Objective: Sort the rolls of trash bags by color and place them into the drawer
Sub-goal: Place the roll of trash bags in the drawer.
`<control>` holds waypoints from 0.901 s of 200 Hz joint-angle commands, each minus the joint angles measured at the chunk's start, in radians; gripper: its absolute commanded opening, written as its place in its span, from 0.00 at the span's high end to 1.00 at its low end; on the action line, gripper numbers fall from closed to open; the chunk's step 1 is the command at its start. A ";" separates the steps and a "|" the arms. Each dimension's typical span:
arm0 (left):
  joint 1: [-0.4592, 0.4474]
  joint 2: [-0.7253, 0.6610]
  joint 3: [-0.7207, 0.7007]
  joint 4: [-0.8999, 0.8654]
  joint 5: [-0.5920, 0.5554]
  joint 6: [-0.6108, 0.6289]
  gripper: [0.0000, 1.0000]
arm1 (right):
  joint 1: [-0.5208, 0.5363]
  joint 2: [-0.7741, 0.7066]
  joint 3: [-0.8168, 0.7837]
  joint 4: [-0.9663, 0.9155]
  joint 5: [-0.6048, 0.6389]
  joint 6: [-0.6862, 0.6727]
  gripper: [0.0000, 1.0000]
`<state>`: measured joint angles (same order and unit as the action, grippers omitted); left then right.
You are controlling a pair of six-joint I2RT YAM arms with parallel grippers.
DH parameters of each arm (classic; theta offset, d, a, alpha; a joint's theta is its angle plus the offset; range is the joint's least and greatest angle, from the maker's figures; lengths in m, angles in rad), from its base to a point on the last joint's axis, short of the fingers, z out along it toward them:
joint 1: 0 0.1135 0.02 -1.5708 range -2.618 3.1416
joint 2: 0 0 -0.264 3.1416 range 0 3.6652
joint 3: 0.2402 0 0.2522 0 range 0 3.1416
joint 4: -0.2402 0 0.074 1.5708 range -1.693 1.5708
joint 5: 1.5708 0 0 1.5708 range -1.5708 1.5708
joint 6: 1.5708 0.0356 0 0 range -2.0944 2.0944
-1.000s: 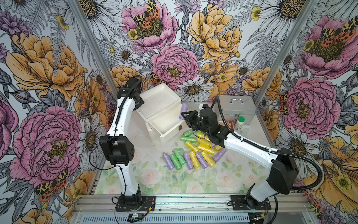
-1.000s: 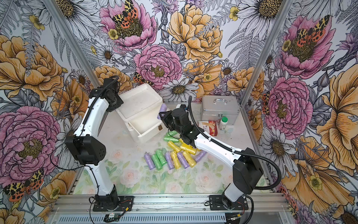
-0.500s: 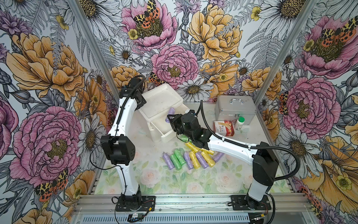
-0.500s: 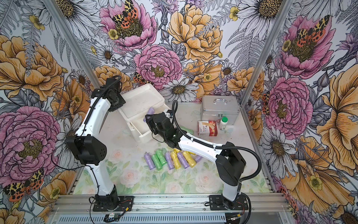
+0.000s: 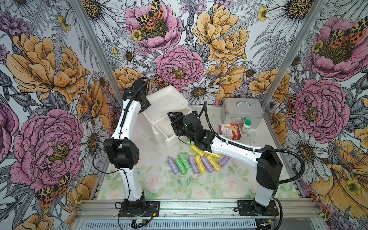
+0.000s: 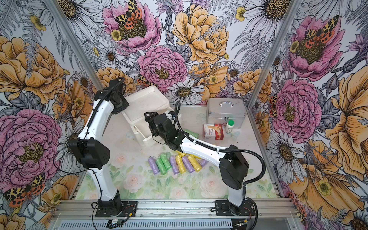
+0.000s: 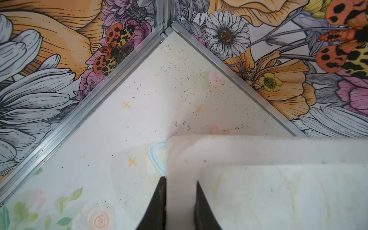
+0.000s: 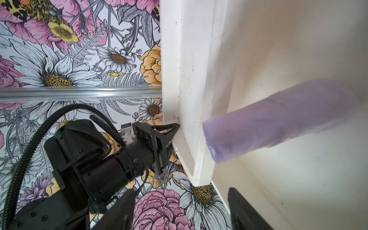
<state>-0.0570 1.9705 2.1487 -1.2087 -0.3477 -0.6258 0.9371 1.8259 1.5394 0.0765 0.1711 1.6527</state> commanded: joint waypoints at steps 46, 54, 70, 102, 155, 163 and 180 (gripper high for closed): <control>-0.035 0.056 -0.007 0.058 0.176 -0.092 1.00 | -0.012 -0.129 -0.059 -0.045 -0.038 -0.133 0.26; -0.035 0.057 -0.008 0.057 0.176 -0.092 1.00 | -0.023 -0.158 -0.078 -0.044 -0.040 -0.151 0.27; -0.034 0.059 -0.007 0.058 0.177 -0.092 1.00 | -0.055 -0.227 -0.120 -0.043 -0.067 -0.214 0.27; -0.034 0.059 -0.009 0.057 0.170 -0.092 1.00 | -0.192 -0.386 -0.190 -0.208 -0.123 -0.422 0.26; -0.034 0.055 -0.004 0.058 0.177 -0.088 1.00 | -0.465 -0.626 -0.624 -0.480 -0.212 -0.461 0.22; -0.034 0.053 -0.005 0.057 0.172 -0.085 1.00 | -0.481 -0.645 -0.690 -0.489 -0.221 -0.441 0.22; -0.032 0.051 -0.006 0.057 0.174 -0.085 1.00 | -0.497 -0.649 -0.786 -0.541 -0.236 -0.399 0.22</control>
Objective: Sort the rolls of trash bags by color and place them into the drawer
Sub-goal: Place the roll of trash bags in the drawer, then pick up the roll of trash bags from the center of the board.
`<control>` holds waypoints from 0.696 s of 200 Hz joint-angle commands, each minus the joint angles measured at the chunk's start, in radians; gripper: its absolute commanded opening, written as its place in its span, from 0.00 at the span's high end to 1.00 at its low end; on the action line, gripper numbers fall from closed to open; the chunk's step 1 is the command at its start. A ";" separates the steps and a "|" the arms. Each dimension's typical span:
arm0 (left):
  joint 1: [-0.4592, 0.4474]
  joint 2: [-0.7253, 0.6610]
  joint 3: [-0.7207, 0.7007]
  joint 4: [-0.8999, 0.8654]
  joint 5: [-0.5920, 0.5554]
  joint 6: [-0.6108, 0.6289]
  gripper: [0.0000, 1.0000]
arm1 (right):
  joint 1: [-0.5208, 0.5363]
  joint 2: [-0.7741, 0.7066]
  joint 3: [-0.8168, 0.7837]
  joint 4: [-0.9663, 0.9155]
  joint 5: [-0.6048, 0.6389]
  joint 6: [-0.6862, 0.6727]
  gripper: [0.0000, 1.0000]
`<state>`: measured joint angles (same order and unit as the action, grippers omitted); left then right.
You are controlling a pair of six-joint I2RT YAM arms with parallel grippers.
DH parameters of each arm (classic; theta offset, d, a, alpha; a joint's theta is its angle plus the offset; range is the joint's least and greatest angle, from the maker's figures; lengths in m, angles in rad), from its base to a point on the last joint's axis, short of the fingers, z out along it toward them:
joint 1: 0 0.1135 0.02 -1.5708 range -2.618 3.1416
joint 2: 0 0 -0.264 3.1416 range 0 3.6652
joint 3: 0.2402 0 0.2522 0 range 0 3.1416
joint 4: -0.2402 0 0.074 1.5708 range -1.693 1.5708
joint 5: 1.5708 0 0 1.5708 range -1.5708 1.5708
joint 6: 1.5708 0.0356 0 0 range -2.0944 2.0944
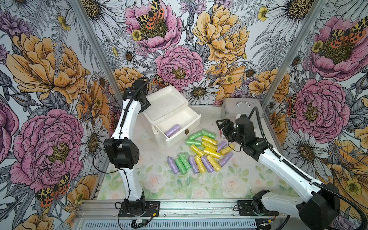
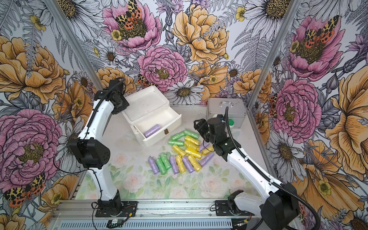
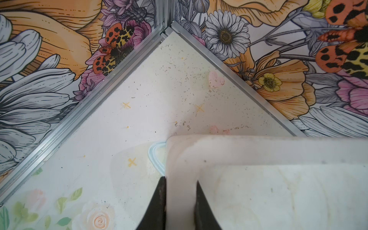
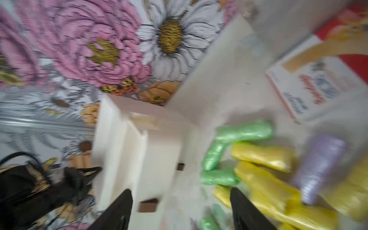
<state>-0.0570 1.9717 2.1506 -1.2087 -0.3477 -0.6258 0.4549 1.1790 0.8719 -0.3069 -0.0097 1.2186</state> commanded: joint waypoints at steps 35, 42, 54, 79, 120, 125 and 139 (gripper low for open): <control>-0.031 0.052 -0.005 0.056 0.177 -0.079 1.00 | -0.028 0.046 -0.207 -0.196 -0.104 0.102 0.24; -0.032 0.051 -0.006 0.057 0.176 -0.080 1.00 | -0.028 0.056 -0.208 -0.210 -0.102 0.106 0.25; -0.032 0.051 -0.006 0.057 0.178 -0.080 1.00 | -0.027 0.060 -0.212 -0.216 -0.093 0.107 0.26; -0.032 0.049 -0.012 0.057 0.174 -0.080 1.00 | -0.037 0.063 -0.227 -0.219 -0.068 0.119 0.30; -0.032 0.055 -0.019 0.058 0.176 -0.080 1.00 | -0.073 0.092 -0.249 -0.215 -0.051 0.131 0.40; -0.032 0.055 -0.020 0.058 0.176 -0.080 1.00 | -0.077 0.099 -0.249 -0.215 -0.050 0.129 0.40; -0.030 0.056 -0.020 0.058 0.176 -0.080 1.00 | -0.084 0.117 -0.245 -0.214 -0.046 0.121 0.42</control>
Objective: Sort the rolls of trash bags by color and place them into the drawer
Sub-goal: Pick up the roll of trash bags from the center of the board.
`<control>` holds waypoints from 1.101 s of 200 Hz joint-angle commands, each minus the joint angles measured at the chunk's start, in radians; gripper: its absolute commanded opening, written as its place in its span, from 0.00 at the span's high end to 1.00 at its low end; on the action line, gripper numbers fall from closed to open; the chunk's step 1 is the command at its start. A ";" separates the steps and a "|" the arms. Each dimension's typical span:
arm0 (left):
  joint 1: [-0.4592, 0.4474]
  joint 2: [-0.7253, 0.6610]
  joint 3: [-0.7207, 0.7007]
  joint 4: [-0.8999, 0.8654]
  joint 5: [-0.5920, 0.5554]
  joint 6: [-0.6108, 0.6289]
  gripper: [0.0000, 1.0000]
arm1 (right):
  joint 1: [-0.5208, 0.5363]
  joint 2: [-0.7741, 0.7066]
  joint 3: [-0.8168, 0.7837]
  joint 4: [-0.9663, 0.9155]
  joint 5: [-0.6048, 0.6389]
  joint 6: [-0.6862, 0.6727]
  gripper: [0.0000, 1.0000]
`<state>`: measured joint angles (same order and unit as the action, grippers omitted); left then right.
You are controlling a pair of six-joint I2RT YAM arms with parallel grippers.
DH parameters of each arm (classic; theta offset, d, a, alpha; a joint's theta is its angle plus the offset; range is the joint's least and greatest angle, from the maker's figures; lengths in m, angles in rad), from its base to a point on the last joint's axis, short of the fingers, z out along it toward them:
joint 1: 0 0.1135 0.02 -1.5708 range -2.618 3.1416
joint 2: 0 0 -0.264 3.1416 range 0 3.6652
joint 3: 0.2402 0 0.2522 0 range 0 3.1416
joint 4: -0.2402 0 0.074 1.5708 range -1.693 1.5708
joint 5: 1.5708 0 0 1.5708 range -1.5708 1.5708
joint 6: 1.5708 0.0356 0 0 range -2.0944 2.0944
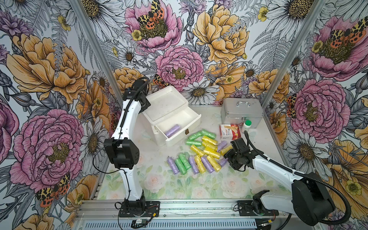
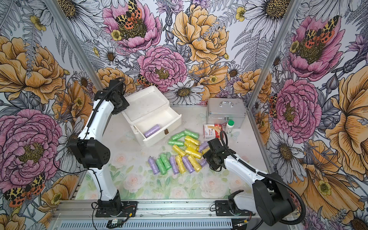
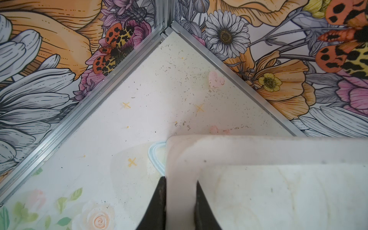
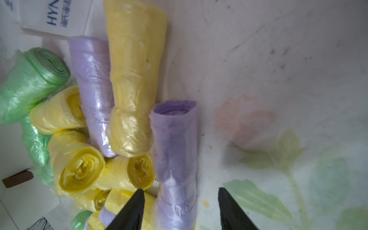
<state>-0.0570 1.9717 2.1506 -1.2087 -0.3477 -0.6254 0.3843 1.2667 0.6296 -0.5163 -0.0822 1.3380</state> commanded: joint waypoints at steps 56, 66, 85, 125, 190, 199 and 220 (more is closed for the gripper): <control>-0.026 0.052 -0.021 0.058 0.176 -0.077 1.00 | -0.036 0.100 0.054 -0.004 0.027 -0.041 0.44; -0.024 0.051 -0.022 0.058 0.175 -0.078 1.00 | -0.038 0.110 0.063 -0.003 0.024 -0.045 0.45; -0.023 0.049 -0.024 0.057 0.174 -0.078 1.00 | -0.040 0.131 0.073 0.008 0.025 -0.051 0.45; -0.024 0.055 -0.026 0.058 0.179 -0.079 1.00 | -0.041 0.186 0.081 0.045 -0.003 -0.048 0.46; -0.024 0.055 -0.041 0.057 0.174 -0.079 1.00 | -0.039 0.152 0.063 0.048 -0.008 -0.039 0.74; -0.024 0.056 -0.038 0.058 0.176 -0.079 1.00 | -0.040 0.126 0.056 0.048 -0.013 -0.031 0.76; -0.025 0.059 -0.035 0.057 0.176 -0.080 1.00 | -0.037 0.035 0.045 0.047 -0.040 -0.016 0.77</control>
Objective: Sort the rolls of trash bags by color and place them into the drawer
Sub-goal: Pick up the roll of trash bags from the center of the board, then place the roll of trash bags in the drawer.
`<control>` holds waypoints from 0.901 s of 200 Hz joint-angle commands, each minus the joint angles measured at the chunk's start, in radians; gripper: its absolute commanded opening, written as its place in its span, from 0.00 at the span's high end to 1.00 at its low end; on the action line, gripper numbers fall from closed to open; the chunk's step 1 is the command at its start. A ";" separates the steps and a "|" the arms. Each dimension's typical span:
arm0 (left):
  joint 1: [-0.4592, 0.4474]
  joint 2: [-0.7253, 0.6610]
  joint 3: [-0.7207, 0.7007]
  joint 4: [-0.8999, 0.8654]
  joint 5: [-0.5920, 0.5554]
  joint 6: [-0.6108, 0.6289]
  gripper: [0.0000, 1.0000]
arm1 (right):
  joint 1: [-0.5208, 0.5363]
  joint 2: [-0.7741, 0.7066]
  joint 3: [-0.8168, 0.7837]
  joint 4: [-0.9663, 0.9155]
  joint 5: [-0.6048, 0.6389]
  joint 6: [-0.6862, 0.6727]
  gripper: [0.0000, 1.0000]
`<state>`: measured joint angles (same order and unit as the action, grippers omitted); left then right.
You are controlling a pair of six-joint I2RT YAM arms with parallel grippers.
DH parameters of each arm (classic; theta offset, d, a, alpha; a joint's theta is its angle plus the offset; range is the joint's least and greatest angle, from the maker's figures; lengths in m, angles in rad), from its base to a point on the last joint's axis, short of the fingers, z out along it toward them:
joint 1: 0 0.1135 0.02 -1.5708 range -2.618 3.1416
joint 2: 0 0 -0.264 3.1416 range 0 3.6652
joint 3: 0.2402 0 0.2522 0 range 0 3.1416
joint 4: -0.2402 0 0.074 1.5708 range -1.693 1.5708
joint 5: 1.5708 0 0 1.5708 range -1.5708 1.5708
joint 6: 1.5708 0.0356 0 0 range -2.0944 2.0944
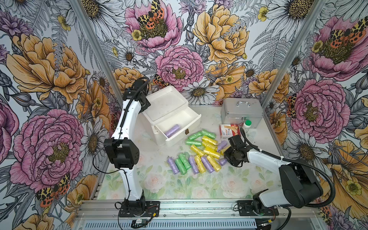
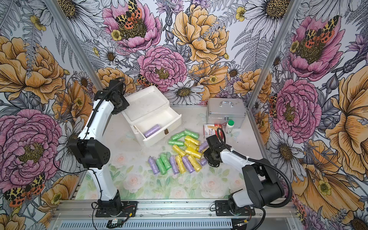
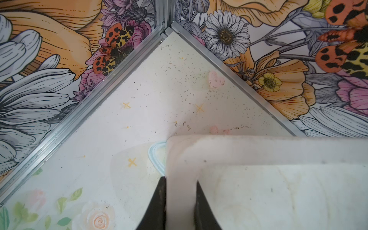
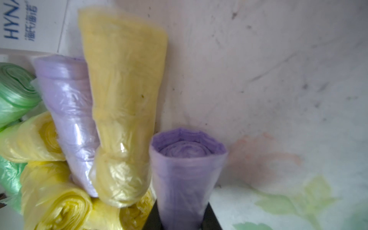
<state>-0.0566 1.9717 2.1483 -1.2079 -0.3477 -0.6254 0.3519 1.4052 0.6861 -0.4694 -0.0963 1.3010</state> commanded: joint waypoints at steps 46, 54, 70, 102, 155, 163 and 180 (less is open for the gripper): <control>-0.027 0.061 -0.028 0.057 0.174 -0.074 1.00 | 0.017 -0.263 0.098 -0.017 -0.036 0.030 0.77; -0.027 0.059 -0.028 0.057 0.174 -0.073 1.00 | 0.023 -0.264 0.139 -0.017 -0.038 0.032 0.77; -0.028 0.055 -0.031 0.055 0.173 -0.074 1.00 | 0.045 -0.239 0.247 -0.017 -0.040 0.024 0.76; -0.027 0.041 -0.040 0.055 0.167 -0.074 1.00 | 0.129 -0.082 0.533 -0.015 -0.034 -0.005 0.75; -0.027 0.025 -0.062 0.054 0.160 -0.072 1.00 | 0.250 0.213 0.944 -0.014 -0.049 0.010 0.74; -0.026 0.025 -0.062 0.055 0.162 -0.072 1.00 | 0.262 0.252 0.989 -0.014 -0.047 0.021 0.74; -0.027 0.025 -0.060 0.056 0.164 -0.073 1.00 | 0.289 0.333 1.071 -0.013 -0.054 0.052 0.74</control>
<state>-0.0570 1.9610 2.1277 -1.1904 -0.3485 -0.6250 0.6109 1.6531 1.6566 -0.4805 -0.1371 1.3212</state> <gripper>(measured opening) 0.191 0.262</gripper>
